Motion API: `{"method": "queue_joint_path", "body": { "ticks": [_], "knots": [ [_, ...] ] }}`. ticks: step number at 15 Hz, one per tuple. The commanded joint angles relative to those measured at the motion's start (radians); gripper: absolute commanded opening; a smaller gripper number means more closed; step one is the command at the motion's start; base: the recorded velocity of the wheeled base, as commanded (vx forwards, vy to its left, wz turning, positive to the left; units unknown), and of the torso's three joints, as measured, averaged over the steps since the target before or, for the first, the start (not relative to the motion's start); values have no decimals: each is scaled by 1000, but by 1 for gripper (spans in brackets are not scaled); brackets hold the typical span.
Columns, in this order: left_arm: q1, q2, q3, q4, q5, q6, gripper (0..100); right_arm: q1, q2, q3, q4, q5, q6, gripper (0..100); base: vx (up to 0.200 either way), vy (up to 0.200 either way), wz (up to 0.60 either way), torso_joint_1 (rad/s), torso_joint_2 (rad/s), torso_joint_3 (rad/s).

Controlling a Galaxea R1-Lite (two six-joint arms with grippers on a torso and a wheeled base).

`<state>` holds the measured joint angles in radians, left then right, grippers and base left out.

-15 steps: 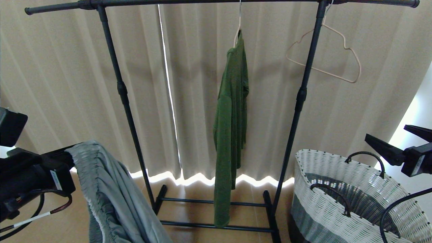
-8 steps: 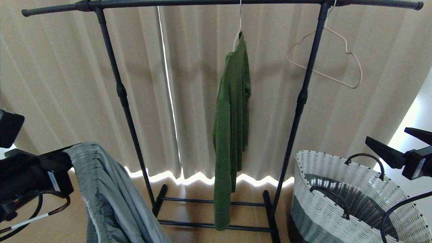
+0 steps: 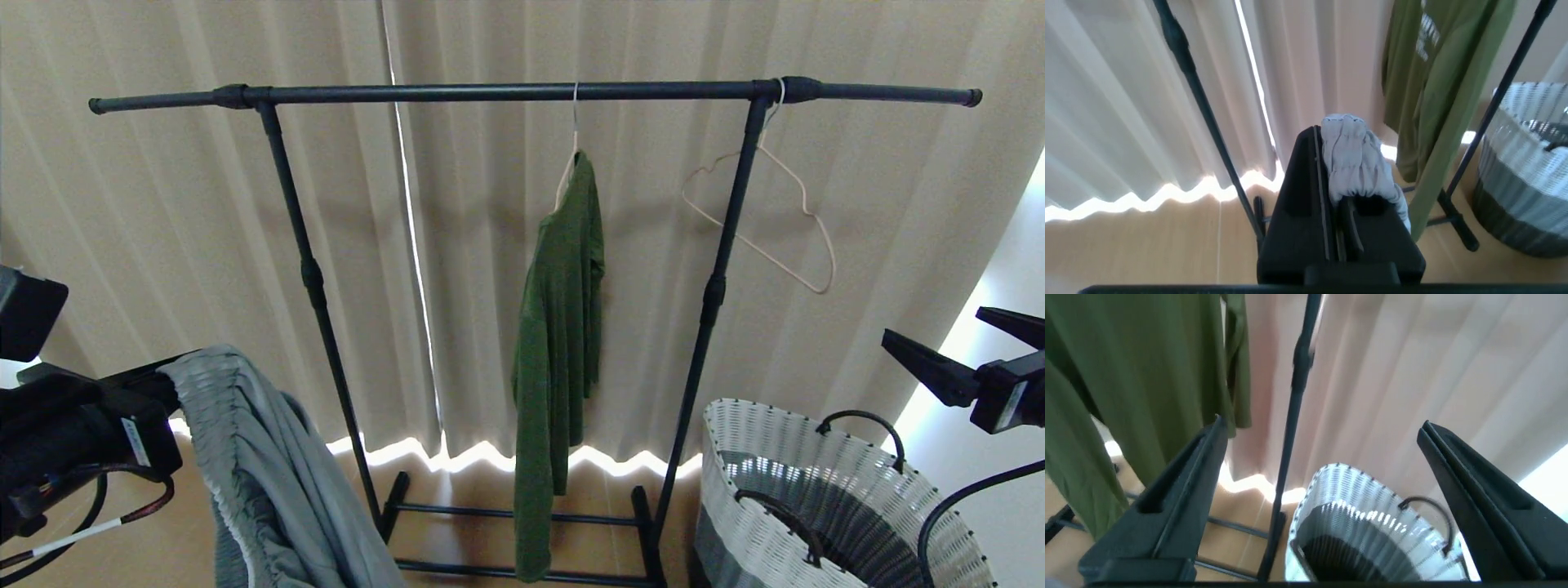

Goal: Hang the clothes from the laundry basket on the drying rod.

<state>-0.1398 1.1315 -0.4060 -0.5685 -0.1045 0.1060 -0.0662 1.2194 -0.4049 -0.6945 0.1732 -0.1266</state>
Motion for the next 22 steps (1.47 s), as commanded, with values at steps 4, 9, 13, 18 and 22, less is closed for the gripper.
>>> {"method": "queue_joint_path", "body": {
  "ticks": [4,9,13,18,22],
  "knots": [
    [0,-9,1,-1,0,0,0,-3,-3,1,6,-1,-2,100,0,0,0,176,-481,-301],
    [-1,-32,12,-2,0,51,0,-3,-3,-23,47,-1,-36,100,0,0,0,200,-494,-294],
    [0,-55,4,-2,2,47,0,-3,-17,-147,306,-8,-36,100,0,0,0,74,-173,-102],
    [-1,-56,1,-1,0,51,0,0,-29,-221,489,-77,-38,100,40,0,0,0,1,0],
    [-1,-56,4,-1,0,52,0,2,-29,-215,489,-80,-36,100,200,0,0,4,-2,5]
  ]
}}
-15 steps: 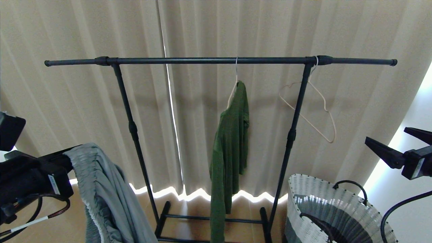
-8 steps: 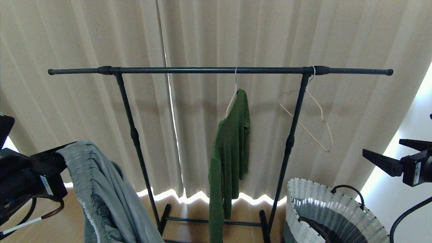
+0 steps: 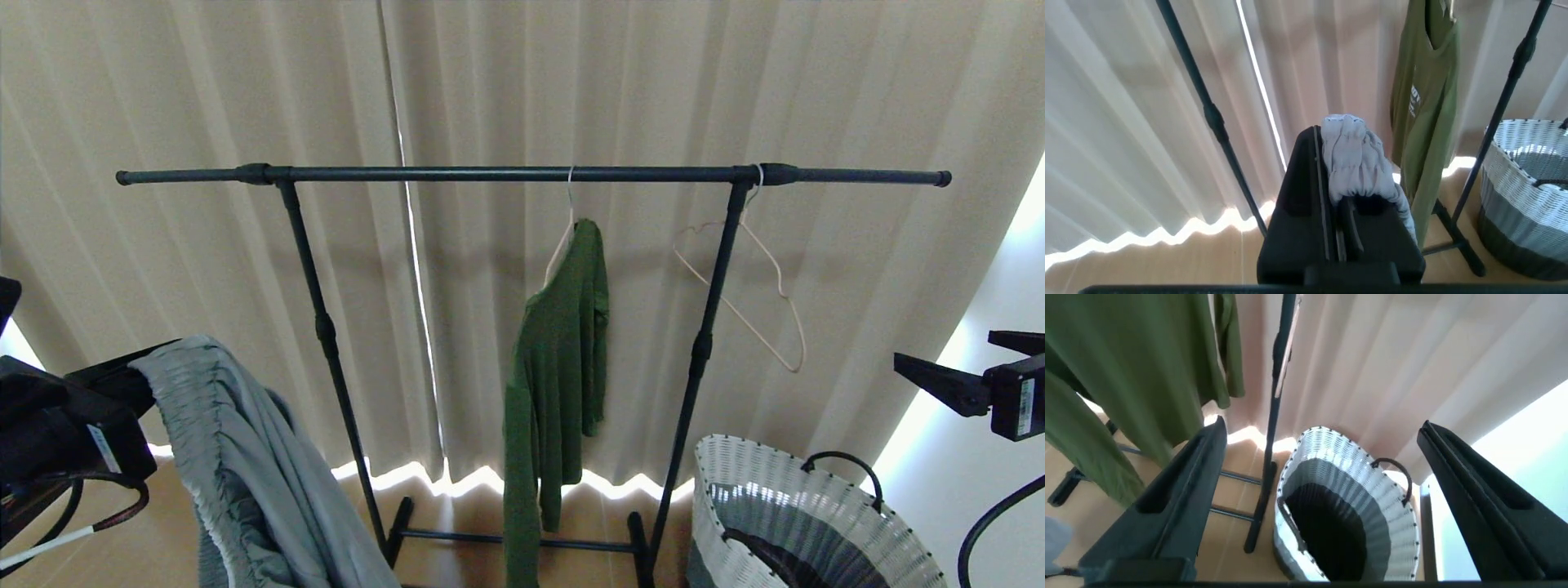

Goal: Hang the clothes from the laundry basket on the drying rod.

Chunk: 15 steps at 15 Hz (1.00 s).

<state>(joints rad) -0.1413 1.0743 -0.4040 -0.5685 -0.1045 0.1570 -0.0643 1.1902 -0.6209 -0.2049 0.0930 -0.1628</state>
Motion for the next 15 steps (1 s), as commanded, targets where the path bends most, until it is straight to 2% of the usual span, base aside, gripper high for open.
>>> {"method": "queue_joint_path", "body": {
  "ticks": [1,7,10,13,15],
  "knots": [
    [0,1,4,-1,0,1,0,1,2,3,-1,1,0,100,200,0,0,-2,-12,2],
    [-9,3,13,-1,0,4,0,23,3,-5,2,2,0,100,200,0,0,7,2,0],
    [-29,1,19,-1,2,6,0,64,58,-43,2,2,0,100,0,0,0,0,0,0],
    [-29,1,19,-1,2,6,0,86,164,-128,25,-7,3,100,0,0,0,0,0,0],
    [-27,1,21,-1,2,6,0,119,233,-207,122,-90,12,100,0,0,0,0,0,0]
  ]
}}
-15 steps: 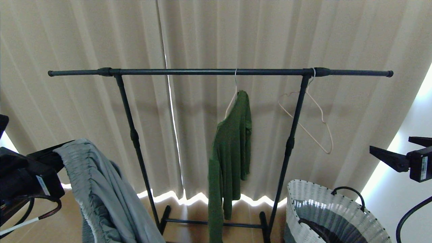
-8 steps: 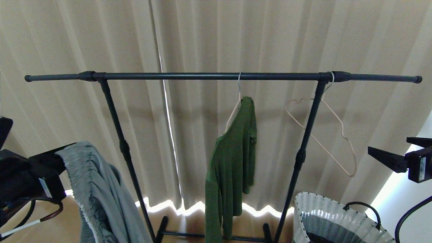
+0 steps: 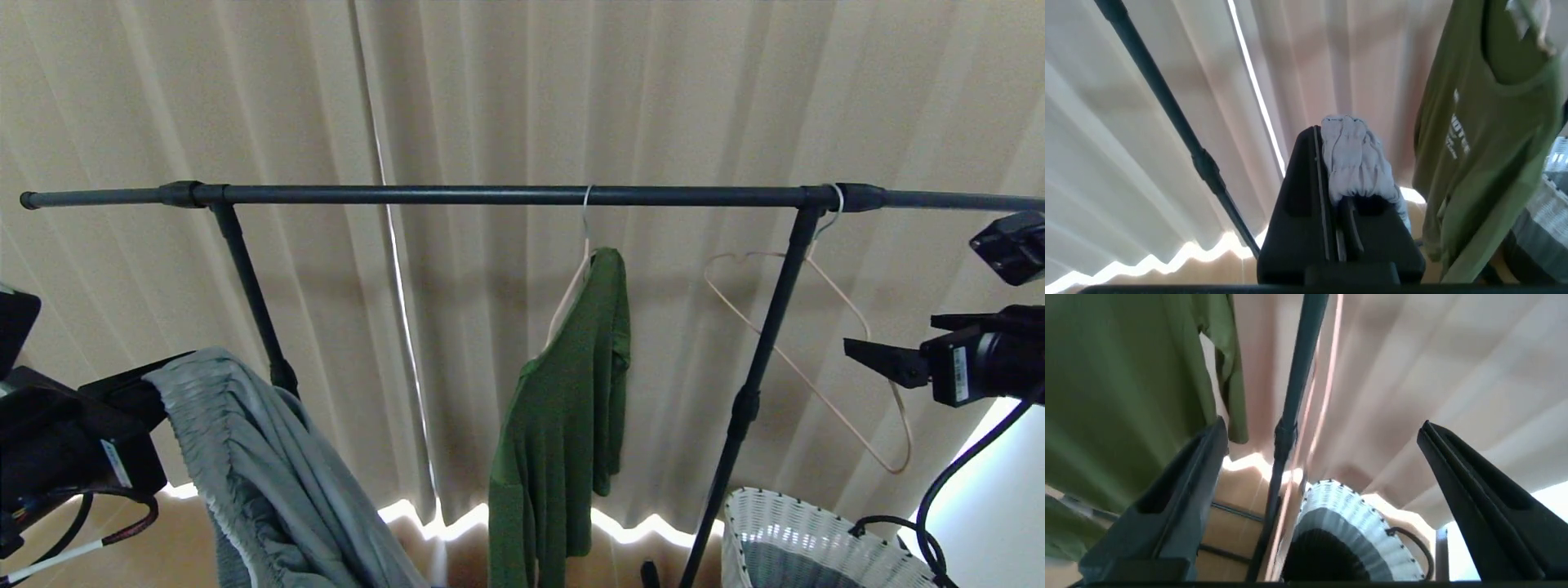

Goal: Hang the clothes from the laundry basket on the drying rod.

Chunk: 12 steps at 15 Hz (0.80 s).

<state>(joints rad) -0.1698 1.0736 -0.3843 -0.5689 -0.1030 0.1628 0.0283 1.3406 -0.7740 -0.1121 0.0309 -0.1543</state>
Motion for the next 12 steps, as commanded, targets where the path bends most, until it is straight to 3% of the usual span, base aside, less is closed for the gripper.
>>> {"method": "queue_joint_path", "body": {
  "ticks": [1,4,12],
  "knots": [
    [0,2,1,0,0,1,0,51,112,-79,45,-63,28,100,0,0,0,0,0,0],
    [0,3,5,0,0,1,0,101,198,-128,58,-129,116,100,0,0,0,0,0,0],
    [0,5,13,0,0,18,0,99,262,-177,95,-169,121,100,0,0,0,0,0,0]
  ]
}}
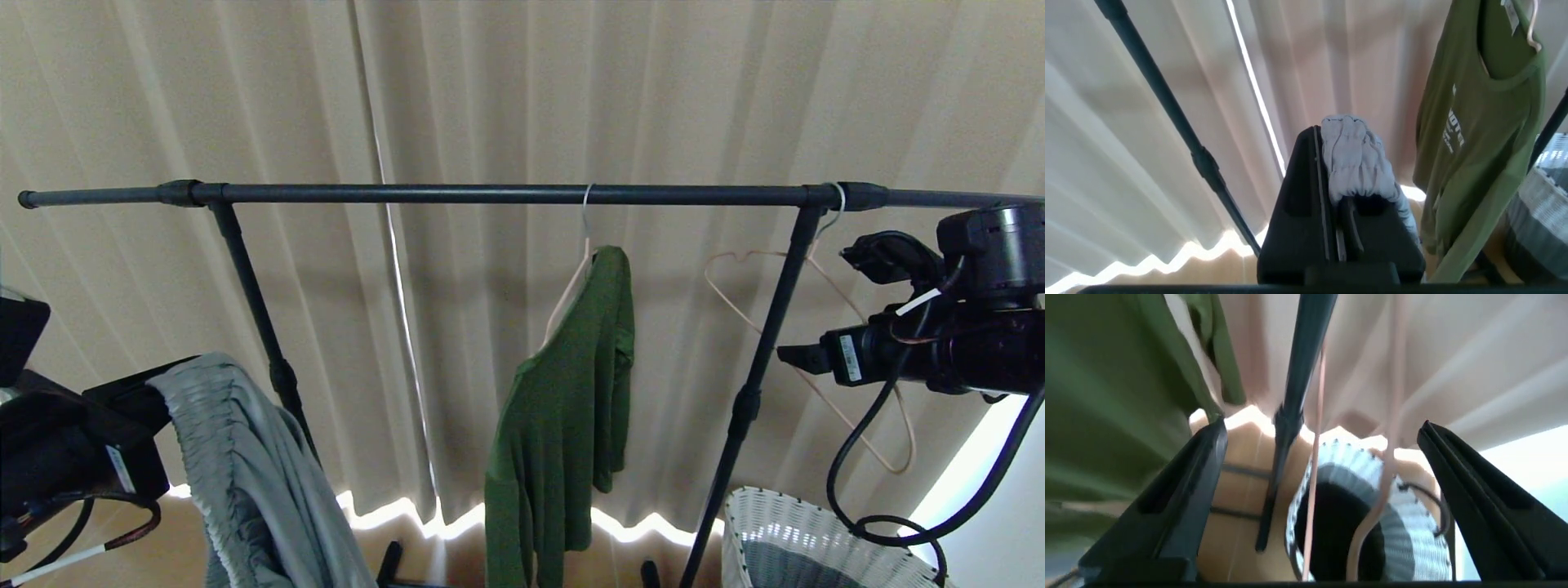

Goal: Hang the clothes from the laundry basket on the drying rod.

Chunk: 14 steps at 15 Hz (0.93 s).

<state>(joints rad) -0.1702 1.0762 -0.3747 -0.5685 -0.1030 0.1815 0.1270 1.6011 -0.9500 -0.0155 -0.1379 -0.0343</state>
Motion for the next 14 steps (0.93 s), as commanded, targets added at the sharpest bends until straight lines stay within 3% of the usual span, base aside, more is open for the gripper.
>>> {"method": "queue_joint_path", "body": {
  "ticks": [1,2,3,14],
  "knots": [
    [-5,2,5,-1,0,0,0,-1,2,-3,-1,0,-1,100,0,0,0,0,0,0],
    [-11,2,7,-1,0,0,0,-3,3,-1,-1,-2,1,100,0,0,0,0,0,0],
    [-12,1,7,-1,0,0,0,-3,3,-1,-1,-2,1,0,0,0,0,0,0,0],
    [-12,1,7,-1,0,3,0,-46,-102,23,-11,-9,5,0,0,0,0,0,0,0]
  ]
}}
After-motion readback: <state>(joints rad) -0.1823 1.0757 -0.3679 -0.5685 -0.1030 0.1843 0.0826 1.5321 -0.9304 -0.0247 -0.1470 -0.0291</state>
